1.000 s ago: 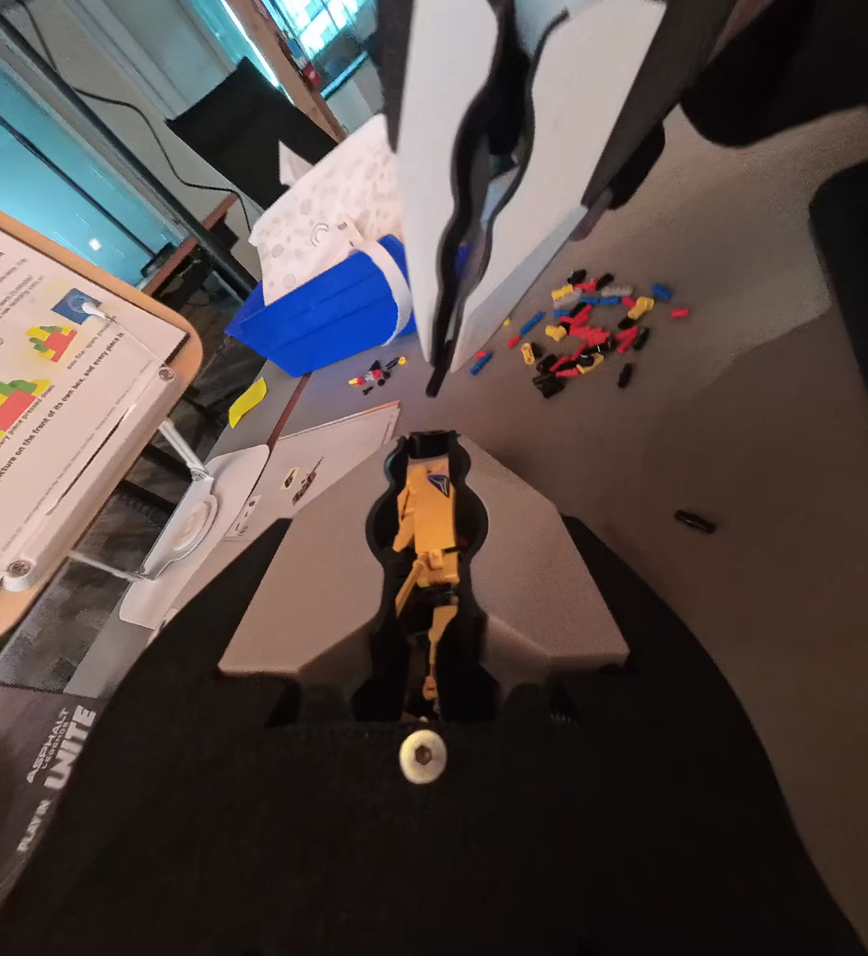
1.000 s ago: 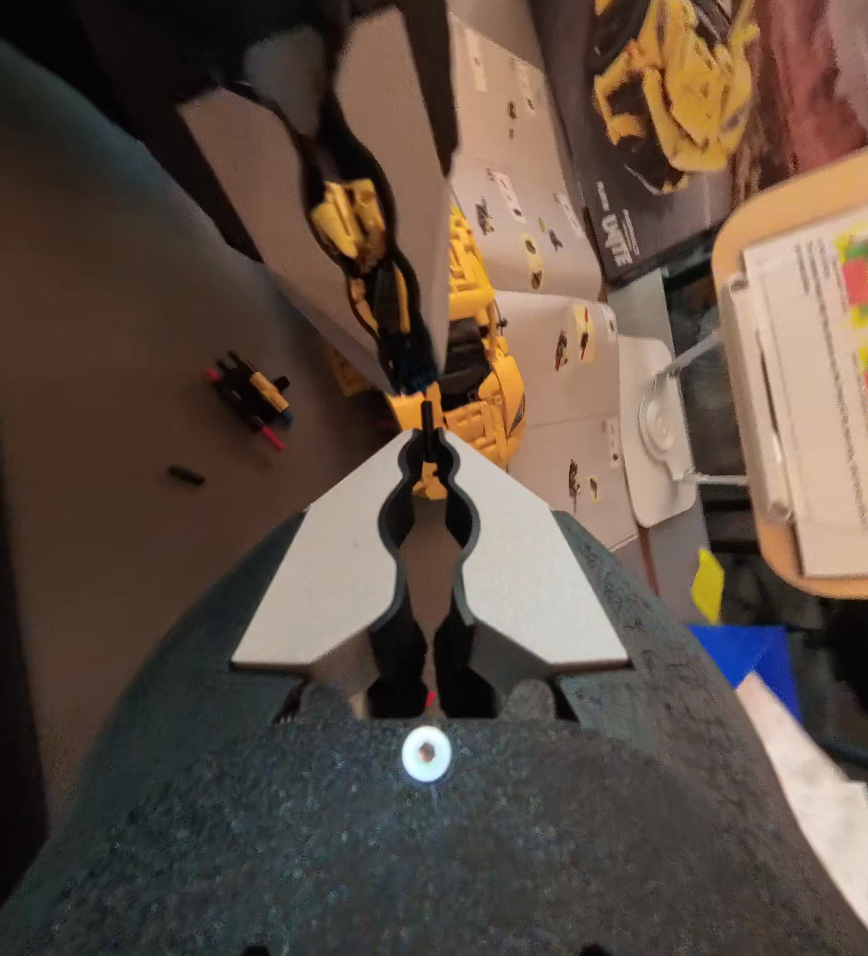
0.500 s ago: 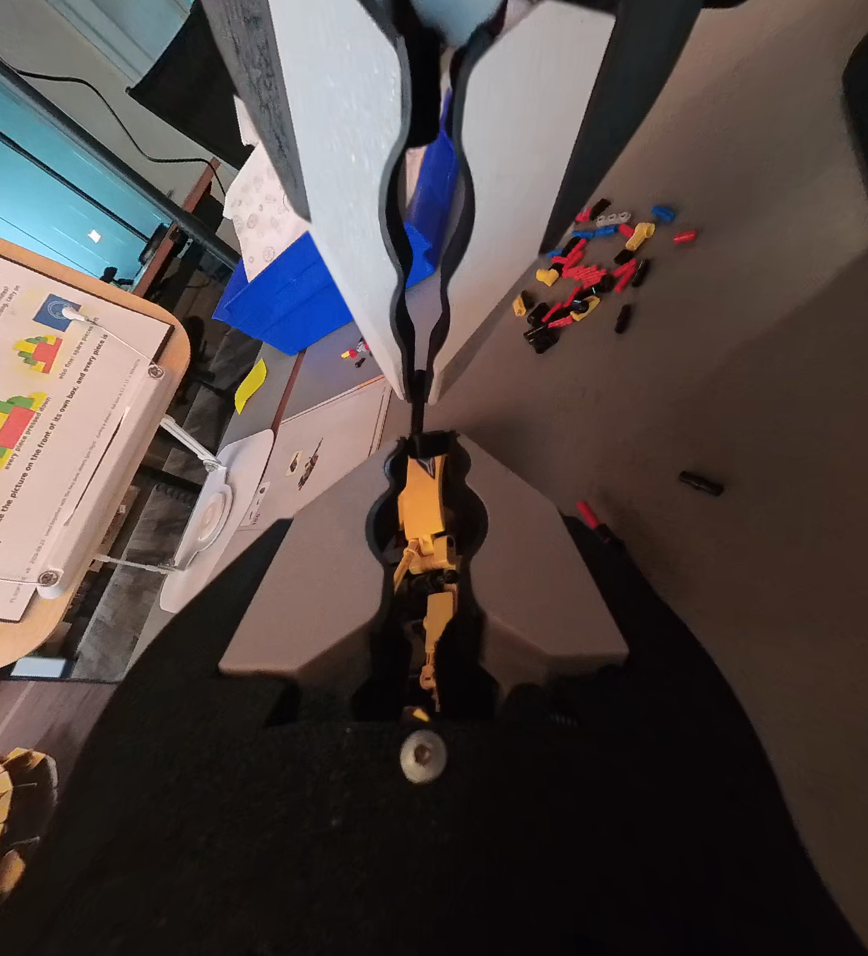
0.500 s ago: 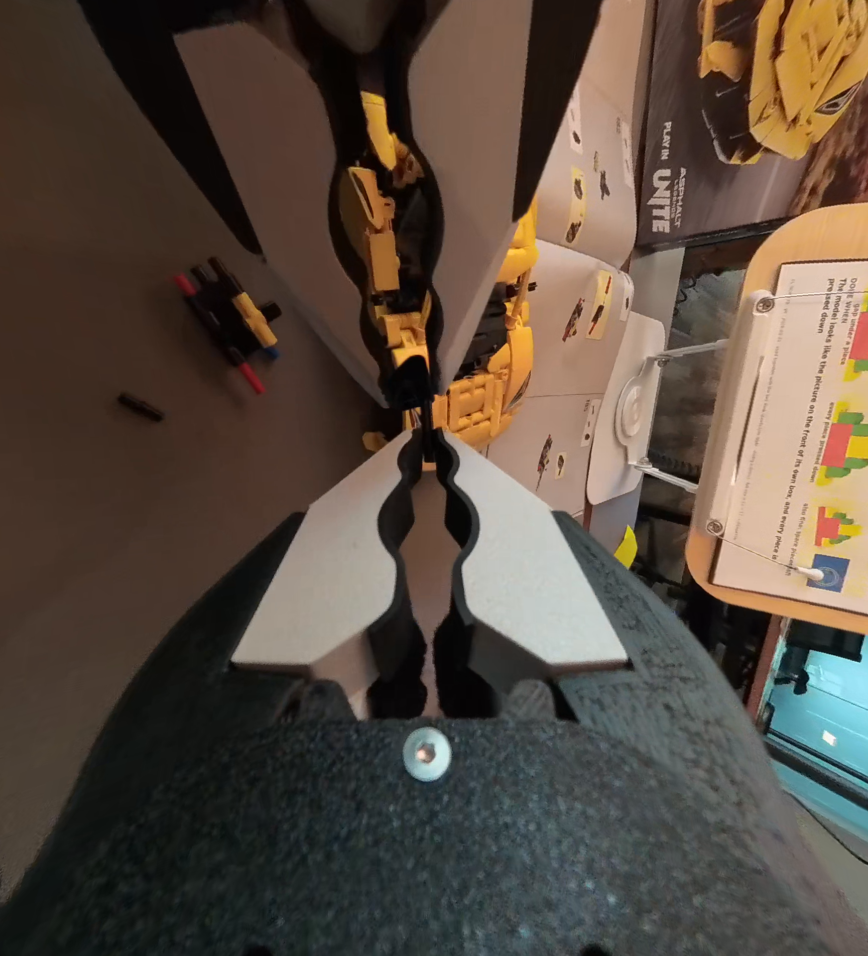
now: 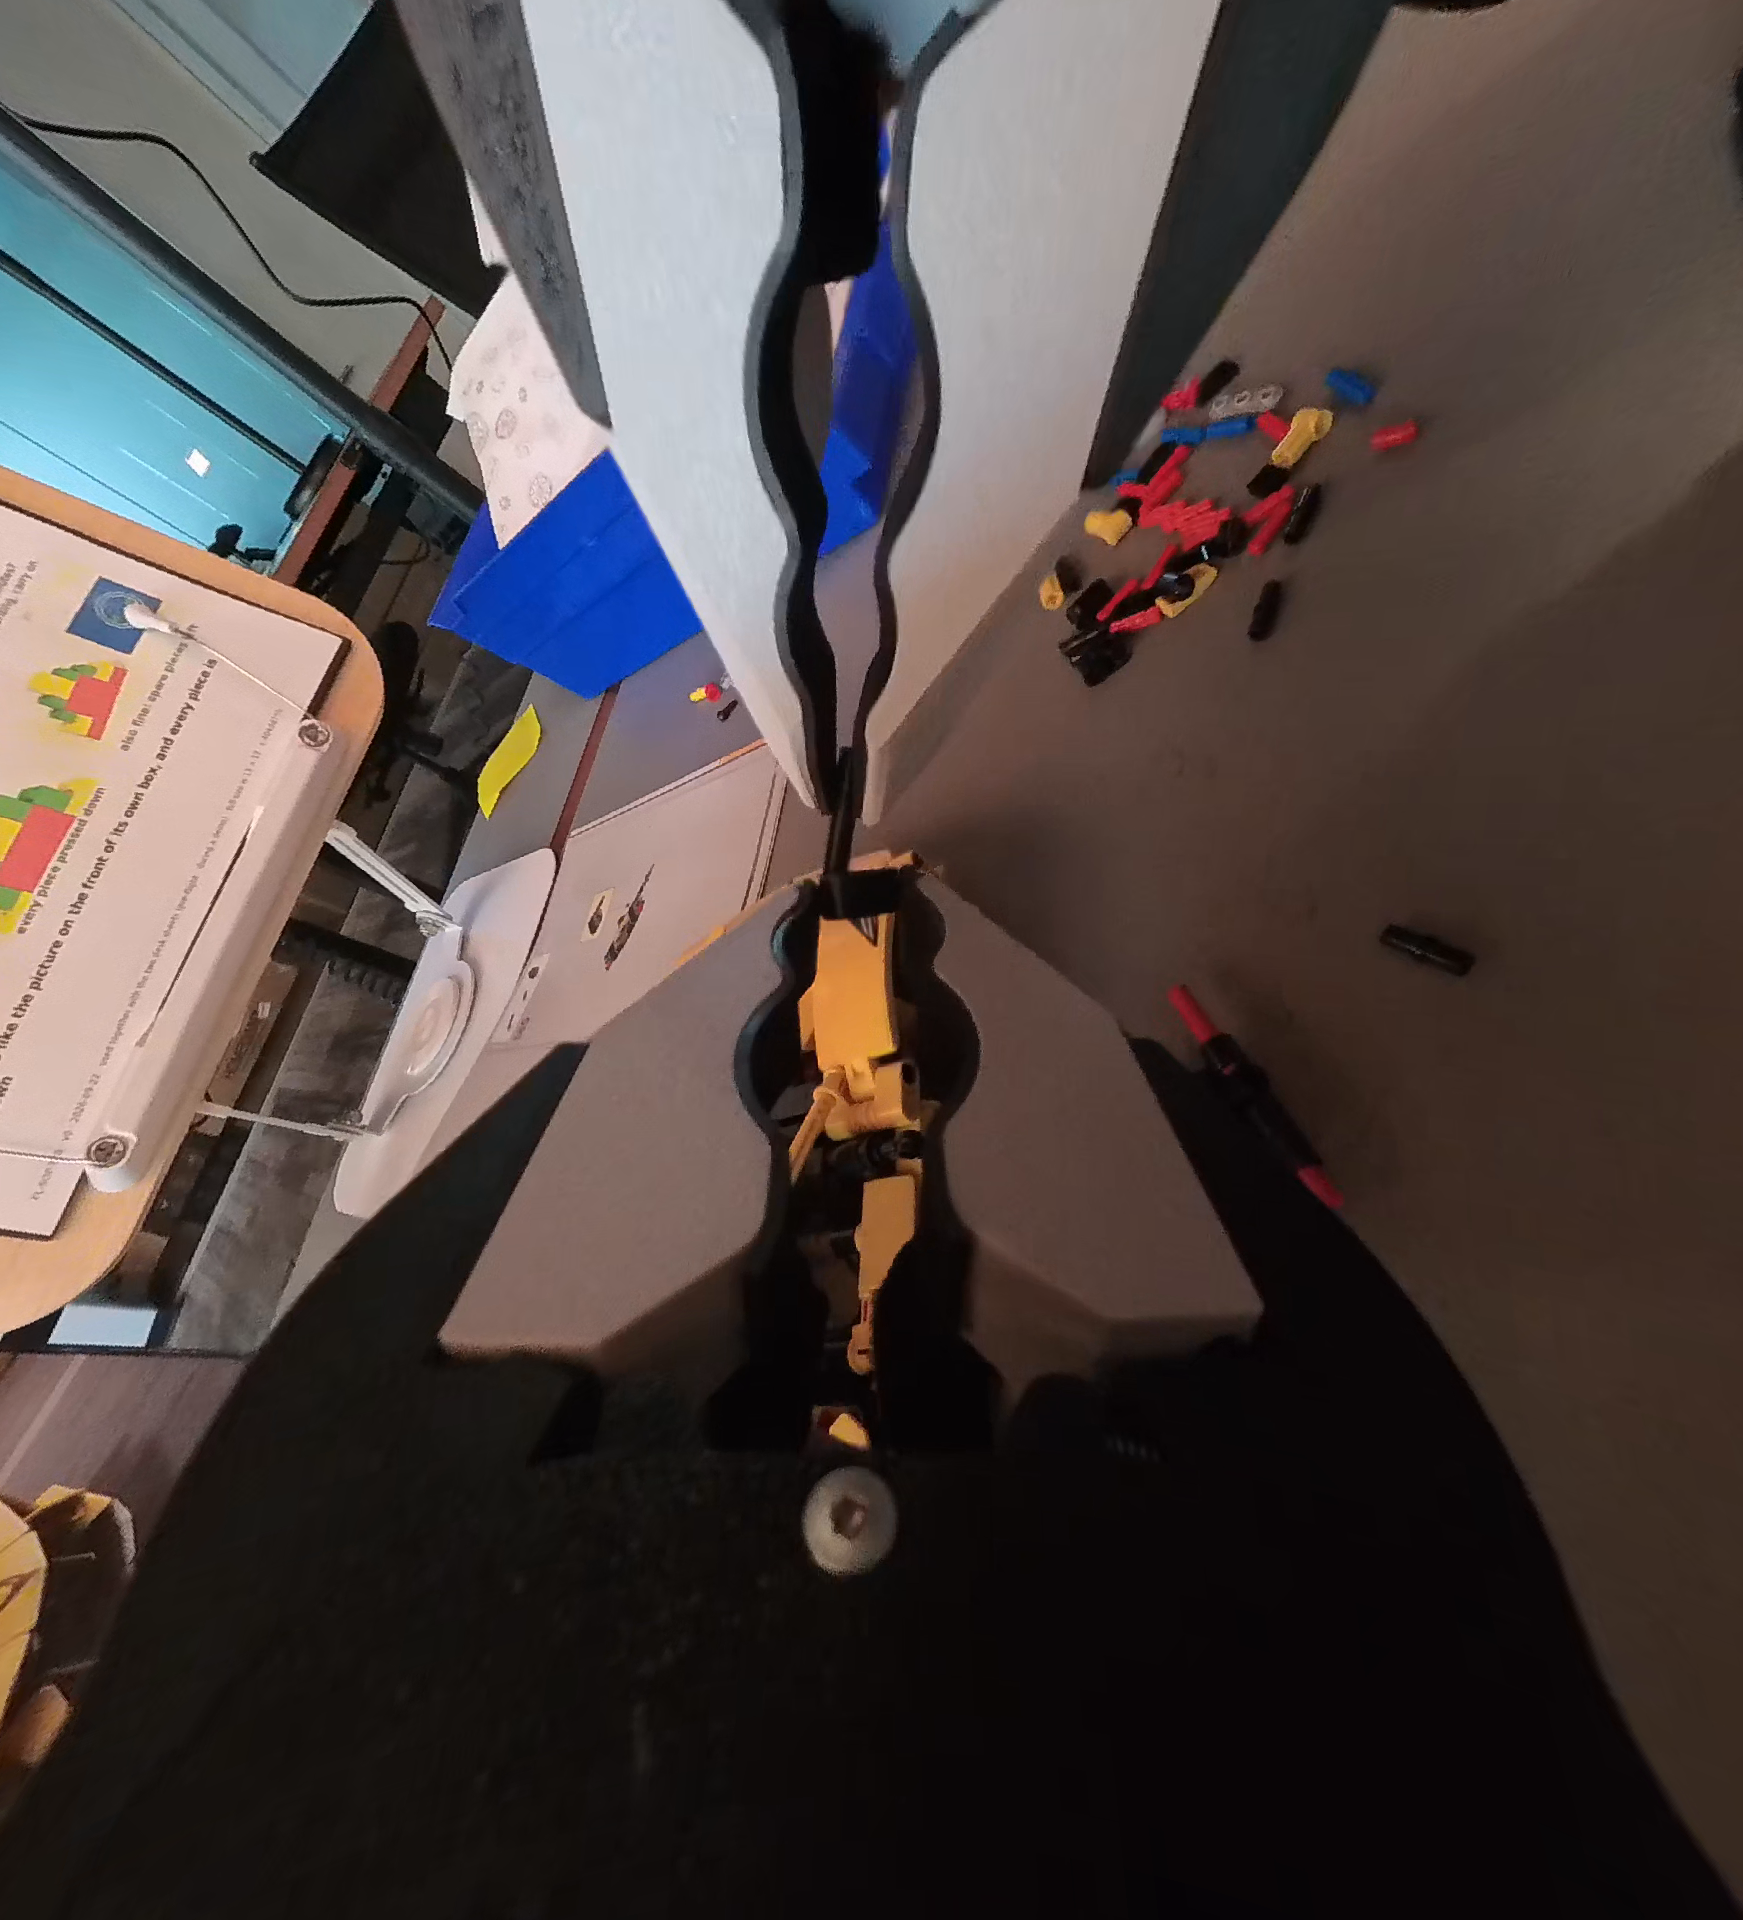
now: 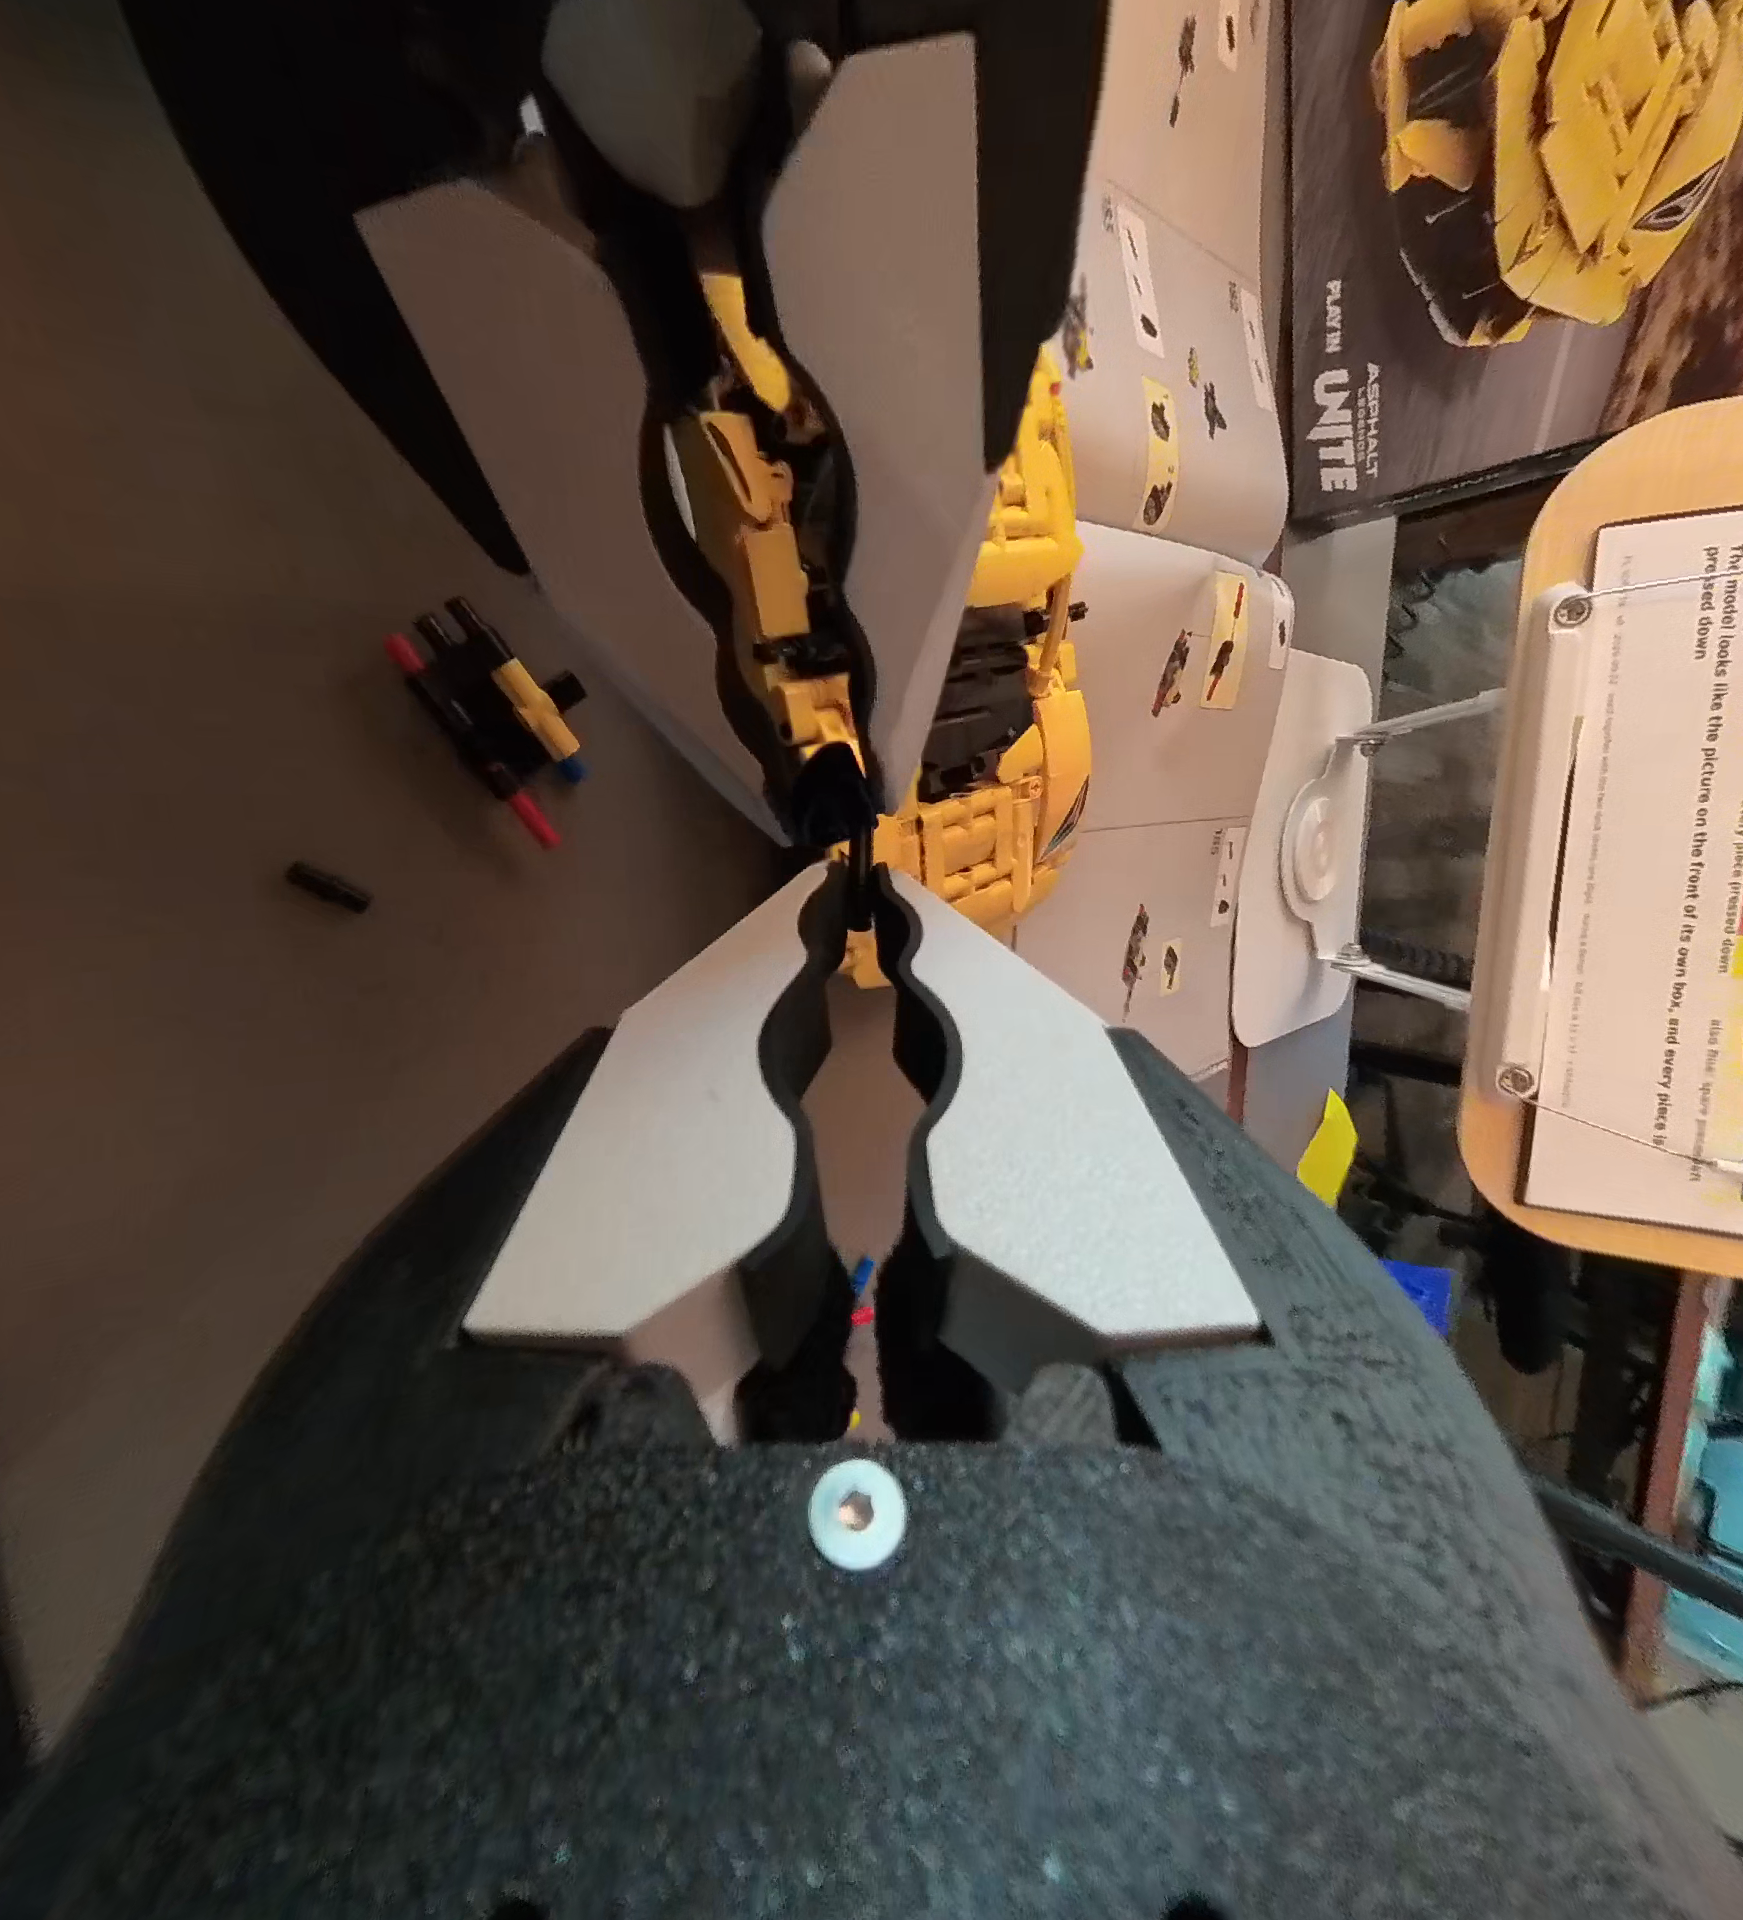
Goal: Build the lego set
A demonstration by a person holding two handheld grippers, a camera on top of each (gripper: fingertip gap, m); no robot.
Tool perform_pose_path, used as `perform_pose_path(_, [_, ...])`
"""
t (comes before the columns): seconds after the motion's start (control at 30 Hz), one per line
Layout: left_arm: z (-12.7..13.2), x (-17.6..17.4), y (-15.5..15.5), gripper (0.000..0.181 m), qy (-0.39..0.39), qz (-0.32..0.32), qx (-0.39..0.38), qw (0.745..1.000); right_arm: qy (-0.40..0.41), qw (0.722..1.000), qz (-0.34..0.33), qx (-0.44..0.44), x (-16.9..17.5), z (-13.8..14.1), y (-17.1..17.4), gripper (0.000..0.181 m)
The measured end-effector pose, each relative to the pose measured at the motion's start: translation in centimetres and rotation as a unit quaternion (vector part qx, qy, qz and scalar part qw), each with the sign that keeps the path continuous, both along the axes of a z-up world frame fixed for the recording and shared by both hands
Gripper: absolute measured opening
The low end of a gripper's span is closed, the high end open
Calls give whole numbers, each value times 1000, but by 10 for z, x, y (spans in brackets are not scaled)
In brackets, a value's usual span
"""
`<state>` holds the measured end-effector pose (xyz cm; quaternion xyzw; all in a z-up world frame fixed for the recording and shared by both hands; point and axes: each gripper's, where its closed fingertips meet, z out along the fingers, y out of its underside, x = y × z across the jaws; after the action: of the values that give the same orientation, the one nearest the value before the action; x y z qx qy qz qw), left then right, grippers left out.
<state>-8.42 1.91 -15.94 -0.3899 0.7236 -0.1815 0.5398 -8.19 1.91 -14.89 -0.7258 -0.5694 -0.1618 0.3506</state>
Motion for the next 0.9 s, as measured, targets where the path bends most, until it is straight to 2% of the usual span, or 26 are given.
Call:
perform_pose_path(0.17, [9, -1, -10, 14, -23, -32, -9, 999, 112, 992, 23, -52, -1, 7, -9, 4])
perform_pose_path(0.27, [11, 0, -15, 14, -27, -41, -12, 999, 147, 985, 30, -83, 1, 9, -13, 4])
perform_pose_path(0.4, [5, 0, -16, 15, -14, -43, -6, 999, 131, 986, 31, -94, 1, 4, -15, 4])
perform_pose_path(0.6, [4, 0, -18, 14, -11, -46, -27, 999, 149, 982, 31, -111, 2, 2, -16, 4])
perform_pose_path(0.8, [-4, 2, -18, 14, 9, -38, -26, 999, 88, 990, 20, -105, 3, -6, -16, 4])
perform_pose_path(0.9, [-6, 2, -17, 14, 14, -37, -12, 999, 90, 990, 20, -111, 3, -8, -16, 4])
